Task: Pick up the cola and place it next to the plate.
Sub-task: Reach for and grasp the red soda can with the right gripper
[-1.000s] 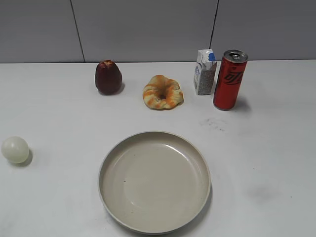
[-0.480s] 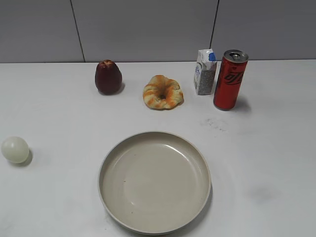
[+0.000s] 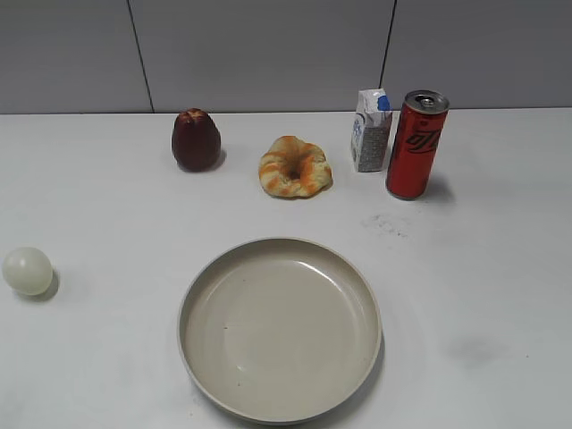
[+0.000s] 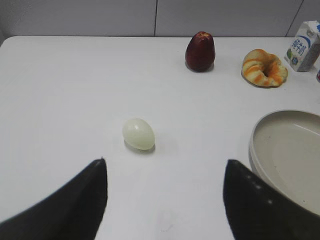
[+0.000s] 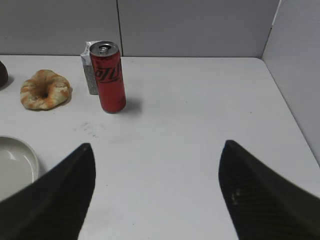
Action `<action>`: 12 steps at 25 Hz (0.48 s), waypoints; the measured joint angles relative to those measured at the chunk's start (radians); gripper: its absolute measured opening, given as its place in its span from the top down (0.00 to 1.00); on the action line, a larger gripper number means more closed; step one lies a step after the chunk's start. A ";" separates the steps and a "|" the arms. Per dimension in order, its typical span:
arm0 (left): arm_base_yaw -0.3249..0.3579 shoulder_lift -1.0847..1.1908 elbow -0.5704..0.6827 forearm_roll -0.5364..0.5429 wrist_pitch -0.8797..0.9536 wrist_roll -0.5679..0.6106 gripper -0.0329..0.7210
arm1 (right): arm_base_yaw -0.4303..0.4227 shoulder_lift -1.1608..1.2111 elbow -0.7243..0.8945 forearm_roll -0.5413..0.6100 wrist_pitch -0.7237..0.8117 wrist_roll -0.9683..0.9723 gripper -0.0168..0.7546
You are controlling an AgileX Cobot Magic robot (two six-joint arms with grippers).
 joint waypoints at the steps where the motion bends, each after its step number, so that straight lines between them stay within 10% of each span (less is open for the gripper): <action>1: 0.000 0.000 0.000 0.000 0.000 0.000 0.22 | 0.000 0.045 -0.006 0.001 -0.029 0.000 0.22; 12: 0.000 0.000 0.000 0.000 0.000 0.000 0.22 | 0.000 0.729 -0.333 0.022 -0.059 0.000 0.22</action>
